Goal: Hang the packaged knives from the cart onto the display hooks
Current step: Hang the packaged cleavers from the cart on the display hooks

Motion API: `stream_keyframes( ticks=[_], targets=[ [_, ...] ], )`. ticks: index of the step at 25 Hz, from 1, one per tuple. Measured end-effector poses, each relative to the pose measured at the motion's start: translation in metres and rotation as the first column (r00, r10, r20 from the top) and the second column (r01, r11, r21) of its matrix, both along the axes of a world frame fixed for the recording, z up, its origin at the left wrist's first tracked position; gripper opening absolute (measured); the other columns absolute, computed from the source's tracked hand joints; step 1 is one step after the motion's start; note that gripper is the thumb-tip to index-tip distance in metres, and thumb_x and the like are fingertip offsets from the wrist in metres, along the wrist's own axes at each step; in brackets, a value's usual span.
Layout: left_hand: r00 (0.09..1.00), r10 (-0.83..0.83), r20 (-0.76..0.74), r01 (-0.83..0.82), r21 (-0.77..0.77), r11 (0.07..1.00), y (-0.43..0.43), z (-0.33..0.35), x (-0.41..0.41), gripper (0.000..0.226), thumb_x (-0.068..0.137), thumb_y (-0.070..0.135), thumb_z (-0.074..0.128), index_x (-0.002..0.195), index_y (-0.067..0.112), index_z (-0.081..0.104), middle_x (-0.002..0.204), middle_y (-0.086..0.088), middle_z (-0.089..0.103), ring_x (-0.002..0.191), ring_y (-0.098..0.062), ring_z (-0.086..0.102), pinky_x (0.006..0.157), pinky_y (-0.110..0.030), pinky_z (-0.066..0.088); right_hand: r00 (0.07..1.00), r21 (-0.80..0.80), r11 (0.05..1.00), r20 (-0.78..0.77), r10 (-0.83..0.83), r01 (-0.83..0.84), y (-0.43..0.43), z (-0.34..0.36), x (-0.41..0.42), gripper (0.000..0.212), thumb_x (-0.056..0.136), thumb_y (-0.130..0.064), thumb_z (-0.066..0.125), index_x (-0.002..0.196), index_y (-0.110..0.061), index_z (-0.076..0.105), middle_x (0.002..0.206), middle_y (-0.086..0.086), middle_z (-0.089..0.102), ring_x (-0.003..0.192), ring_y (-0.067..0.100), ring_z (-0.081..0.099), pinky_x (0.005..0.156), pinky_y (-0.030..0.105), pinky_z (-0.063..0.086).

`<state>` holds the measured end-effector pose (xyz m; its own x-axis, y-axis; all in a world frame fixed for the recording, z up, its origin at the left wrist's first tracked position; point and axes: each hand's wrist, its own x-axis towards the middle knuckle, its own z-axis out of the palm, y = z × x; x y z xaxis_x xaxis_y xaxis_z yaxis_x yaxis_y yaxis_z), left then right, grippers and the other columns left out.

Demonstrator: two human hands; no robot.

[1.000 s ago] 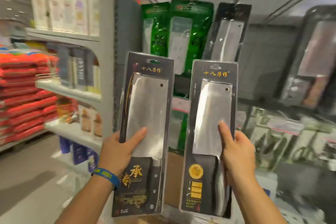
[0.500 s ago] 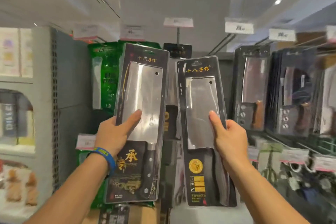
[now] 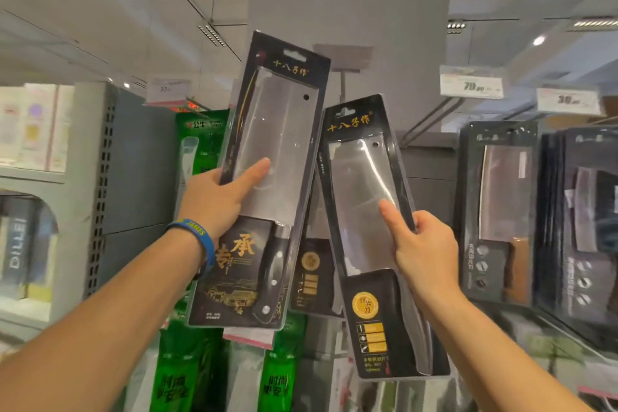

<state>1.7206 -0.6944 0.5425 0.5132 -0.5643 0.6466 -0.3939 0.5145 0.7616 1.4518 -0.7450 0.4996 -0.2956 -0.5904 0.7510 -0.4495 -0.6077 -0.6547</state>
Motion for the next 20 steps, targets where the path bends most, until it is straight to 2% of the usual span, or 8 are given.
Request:
stream_keyframes(
  ticks=[3, 5, 7, 10, 14, 17, 19, 20],
  targets=[
    [1.000, -0.015, 0.011, 0.015, -0.011, 1.000, -0.003, 0.009, 0.010, 0.056, 0.059, 0.077, 0.073, 0.059, 0.022, 0.062, 0.051, 0.014, 0.059, 0.060, -0.011, 0.058, 0.059, -0.031, 0.044, 0.999, -0.013, 1.000, 0.033, 0.025, -0.025, -0.006, 0.013, 0.012, 0.064, 0.083, -0.073, 0.061, 0.063, -0.016, 0.039, 0.057, 0.002, 0.036, 0.053, 0.016, 0.033, 0.053, 0.035, 0.028],
    [0.999, -0.036, 0.036, 0.036, -0.013, 0.999, -0.008, 0.014, 0.013, 0.053, 0.060, 0.075, 0.073, 0.055, 0.022, 0.066, 0.049, 0.013, 0.061, 0.056, -0.008, 0.061, 0.056, -0.031, 0.045, 0.999, 0.006, 0.999, 0.043, 0.031, -0.031, -0.011, 0.018, 0.019, 0.064, 0.084, -0.073, 0.061, 0.064, -0.015, 0.042, 0.058, 0.002, 0.037, 0.053, 0.015, 0.033, 0.053, 0.035, 0.029],
    [0.998, -0.052, 0.035, 0.053, -0.023, 0.998, -0.012, 0.018, 0.012, 0.053, 0.061, 0.074, 0.073, 0.060, 0.021, 0.067, 0.054, 0.012, 0.065, 0.057, -0.007, 0.065, 0.055, -0.028, 0.049, 0.998, 0.029, 0.999, 0.063, 0.025, -0.027, -0.014, 0.017, 0.026, 0.063, 0.084, -0.074, 0.060, 0.065, -0.016, 0.041, 0.059, 0.003, 0.035, 0.052, 0.014, 0.030, 0.051, 0.034, 0.027],
    [0.996, -0.070, 0.059, 0.073, -0.045, 0.996, -0.014, 0.019, 0.016, 0.055, 0.060, 0.075, 0.071, 0.061, 0.021, 0.066, 0.052, 0.015, 0.065, 0.049, 0.000, 0.061, 0.049, -0.021, 0.044, 0.994, 0.034, 0.999, 0.110, 0.021, -0.025, -0.017, 0.014, 0.041, 0.062, 0.085, -0.072, 0.060, 0.065, -0.017, 0.039, 0.060, 0.003, 0.035, 0.052, 0.014, 0.030, 0.051, 0.035, 0.025],
    [0.994, -0.094, 0.056, 0.095, -0.019, 0.995, -0.015, 0.015, 0.022, 0.089, 0.057, 0.082, 0.069, 0.084, -0.003, 0.067, 0.070, -0.014, 0.064, 0.066, -0.023, 0.060, 0.063, -0.033, 0.046, 0.993, 0.066, 0.998, 0.122, 0.004, -0.012, -0.013, 0.014, 0.044, 0.061, 0.086, -0.070, 0.061, 0.067, -0.016, 0.042, 0.062, 0.003, 0.041, 0.056, 0.017, 0.036, 0.053, 0.036, 0.029],
    [0.991, -0.111, 0.081, 0.112, 0.001, 0.994, -0.013, 0.016, 0.025, 0.087, 0.052, 0.086, 0.066, 0.083, 0.004, 0.066, 0.076, -0.012, 0.066, 0.074, -0.028, 0.065, 0.069, -0.037, 0.051, 0.994, 0.097, 0.995, 0.103, -0.031, 0.021, -0.011, 0.006, 0.042, 0.061, 0.087, -0.070, 0.061, 0.068, -0.015, 0.044, 0.064, 0.004, 0.043, 0.058, 0.018, 0.039, 0.055, 0.036, 0.031],
    [0.991, -0.113, 0.074, 0.113, 0.004, 0.994, -0.013, 0.019, 0.024, 0.094, 0.053, 0.087, 0.065, 0.097, 0.004, 0.068, 0.091, -0.012, 0.070, 0.087, -0.031, 0.067, 0.082, -0.042, 0.056, 0.994, 0.086, 0.996, 0.103, -0.047, 0.038, -0.009, 0.010, 0.043, 0.061, 0.087, -0.069, 0.061, 0.067, -0.016, 0.040, 0.062, 0.003, 0.040, 0.058, 0.018, 0.037, 0.054, 0.037, 0.030],
    [0.991, -0.112, 0.073, 0.112, 0.001, 0.994, -0.015, 0.021, 0.024, 0.092, 0.053, 0.087, 0.064, 0.094, 0.006, 0.068, 0.088, -0.010, 0.069, 0.084, -0.028, 0.066, 0.079, -0.039, 0.055, 0.993, 0.081, 0.996, 0.109, -0.048, 0.040, -0.009, 0.013, 0.044, 0.061, 0.087, -0.069, 0.061, 0.067, -0.016, 0.040, 0.062, 0.003, 0.040, 0.059, 0.018, 0.037, 0.055, 0.037, 0.030]
  ],
)
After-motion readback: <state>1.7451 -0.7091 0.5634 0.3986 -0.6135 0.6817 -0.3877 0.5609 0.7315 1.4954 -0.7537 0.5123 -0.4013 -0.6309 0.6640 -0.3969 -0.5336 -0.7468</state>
